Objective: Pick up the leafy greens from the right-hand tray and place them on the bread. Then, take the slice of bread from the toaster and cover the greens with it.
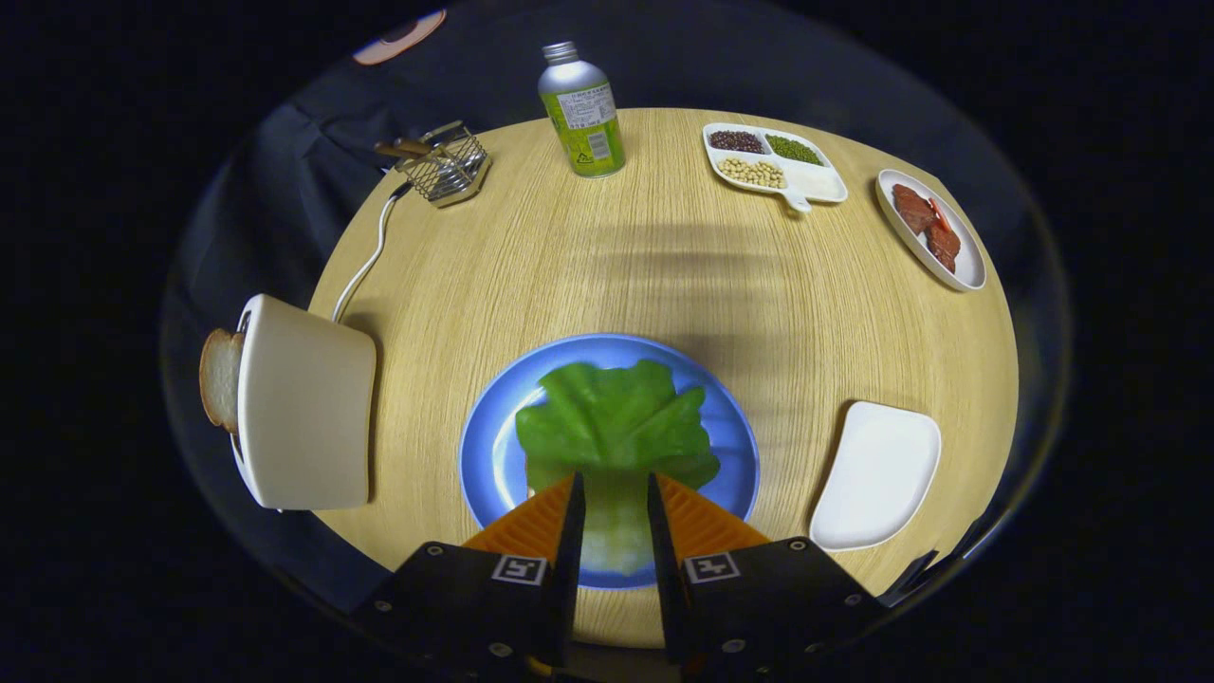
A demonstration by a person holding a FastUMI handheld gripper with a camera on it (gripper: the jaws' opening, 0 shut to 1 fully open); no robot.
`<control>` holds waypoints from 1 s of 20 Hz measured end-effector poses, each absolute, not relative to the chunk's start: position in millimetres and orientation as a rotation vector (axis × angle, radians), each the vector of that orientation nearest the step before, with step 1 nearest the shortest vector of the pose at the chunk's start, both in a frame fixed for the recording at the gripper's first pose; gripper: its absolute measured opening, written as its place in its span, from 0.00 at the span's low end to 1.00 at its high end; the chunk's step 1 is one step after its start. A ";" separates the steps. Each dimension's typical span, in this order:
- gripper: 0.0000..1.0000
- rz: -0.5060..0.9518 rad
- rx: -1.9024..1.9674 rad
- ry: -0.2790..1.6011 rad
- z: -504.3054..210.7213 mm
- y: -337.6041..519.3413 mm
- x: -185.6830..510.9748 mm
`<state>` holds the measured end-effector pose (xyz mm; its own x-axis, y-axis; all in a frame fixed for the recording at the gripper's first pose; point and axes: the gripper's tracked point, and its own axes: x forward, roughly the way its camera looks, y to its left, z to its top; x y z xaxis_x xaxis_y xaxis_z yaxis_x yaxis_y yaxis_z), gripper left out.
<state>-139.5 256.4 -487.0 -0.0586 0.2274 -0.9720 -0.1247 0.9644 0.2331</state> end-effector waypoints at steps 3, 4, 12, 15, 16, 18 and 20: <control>0.49 0.285 0.102 1.608 -468.9 263.6 -137.3; 0.53 0.285 0.113 1.602 -460.7 267.8 -134.2; 0.82 0.397 0.189 1.501 -375.2 342.9 -92.5; 0.91 0.417 0.167 1.489 -356.0 368.5 -80.1; 0.94 0.424 0.162 1.491 -351.4 378.2 -77.5; 0.97 0.441 0.157 1.503 -342.9 398.8 -78.3; 0.98 0.460 0.147 1.518 -337.0 415.6 -81.2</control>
